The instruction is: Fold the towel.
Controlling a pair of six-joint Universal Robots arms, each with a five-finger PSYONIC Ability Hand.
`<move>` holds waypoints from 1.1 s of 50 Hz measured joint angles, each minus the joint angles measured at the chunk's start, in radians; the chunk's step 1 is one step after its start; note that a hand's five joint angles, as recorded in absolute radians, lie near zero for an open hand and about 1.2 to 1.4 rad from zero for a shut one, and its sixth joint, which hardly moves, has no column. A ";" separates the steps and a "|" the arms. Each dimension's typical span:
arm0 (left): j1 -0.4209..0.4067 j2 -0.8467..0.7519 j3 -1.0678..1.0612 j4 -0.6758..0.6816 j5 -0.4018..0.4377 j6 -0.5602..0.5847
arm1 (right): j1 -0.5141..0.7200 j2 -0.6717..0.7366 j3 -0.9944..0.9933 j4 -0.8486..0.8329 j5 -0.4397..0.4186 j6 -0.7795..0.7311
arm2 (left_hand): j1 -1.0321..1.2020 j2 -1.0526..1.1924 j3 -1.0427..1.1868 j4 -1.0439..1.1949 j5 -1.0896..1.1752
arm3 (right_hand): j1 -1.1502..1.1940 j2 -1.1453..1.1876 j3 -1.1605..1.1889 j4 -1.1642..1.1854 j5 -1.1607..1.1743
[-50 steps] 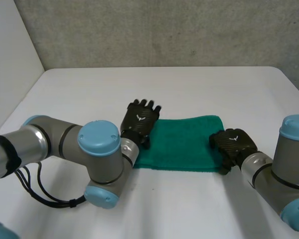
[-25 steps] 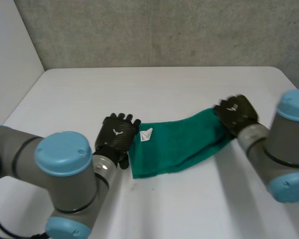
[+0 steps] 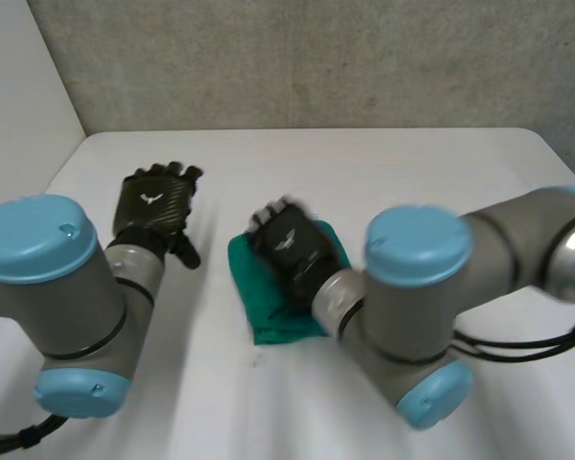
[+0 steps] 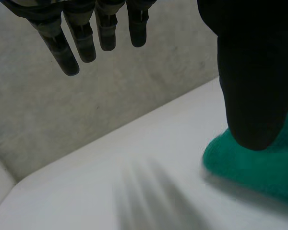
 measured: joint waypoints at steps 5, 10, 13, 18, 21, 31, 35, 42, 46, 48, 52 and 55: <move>-0.062 -0.045 0.081 -0.002 0.062 -0.044 | -0.092 -0.064 0.016 -0.004 0.052 0.192 | 0.000 0.000 0.000 0.000 0.000 | -0.001 -0.004 -0.005 -0.002 -0.001; -0.117 -0.112 0.165 -0.035 0.116 -0.099 | -0.159 -0.074 -0.001 0.073 0.045 0.382 | 0.000 0.000 0.000 0.000 0.000 | -0.001 -0.004 -0.005 -0.002 -0.001; -0.139 -0.162 0.200 -0.087 0.113 -0.121 | -0.183 -0.035 -0.037 0.159 0.016 0.450 | 0.000 0.000 0.000 0.000 0.000 | -0.001 -0.004 -0.005 -0.002 -0.001; -0.150 -0.224 0.224 -0.164 0.048 -0.130 | -0.198 0.065 -0.111 0.271 -0.017 0.484 | 0.000 0.000 0.000 0.000 0.000 | -0.001 -0.004 -0.005 -0.002 -0.001; -0.150 -0.270 0.226 -0.209 -0.026 -0.124 | -0.207 0.142 -0.171 0.343 -0.027 0.485 | 0.000 0.000 0.000 0.000 0.000 | -0.001 -0.004 -0.005 -0.002 -0.001; -0.150 -0.272 0.209 -0.252 -0.054 -0.117 | -0.214 0.160 -0.204 0.368 -0.030 0.479 | 0.000 0.000 0.000 0.000 0.000 | -0.001 -0.004 -0.005 -0.002 -0.004; -0.159 -0.243 0.217 -0.256 -0.020 -0.118 | -0.214 0.110 -0.197 0.352 -0.025 0.483 | 0.000 0.000 0.000 0.000 0.000 | -0.001 -0.004 -0.005 -0.002 -0.004; -0.142 -0.103 0.274 -0.278 0.049 -0.129 | -0.263 -0.137 -0.116 0.214 0.098 0.523 | 0.000 0.000 0.000 0.000 0.000 | -0.001 -0.004 -0.005 -0.002 -0.004; -0.075 -0.013 0.314 -0.335 0.058 -0.139 | -0.307 -0.259 -0.076 0.162 0.177 0.532 | 0.000 0.000 0.000 0.000 0.000 | -0.001 -0.004 -0.005 -0.002 -0.004; -0.039 0.028 0.334 -0.372 0.063 -0.150 | -0.323 -0.297 -0.067 0.154 0.201 0.532 | 0.000 0.000 0.000 0.000 0.000 | -0.001 -0.004 -0.005 -0.002 -0.004; 0.034 0.109 0.368 -0.461 0.104 -0.191 | -0.350 -0.348 -0.060 0.171 0.227 0.528 | 0.000 0.000 0.000 0.000 0.000 | -0.001 -0.004 -0.005 -0.002 -0.004; 0.059 0.134 0.376 -0.491 0.132 -0.208 | -0.358 -0.359 -0.061 0.188 0.229 0.527 | 0.000 0.000 0.000 0.000 0.000 | -0.001 -0.004 -0.005 -0.002 -0.004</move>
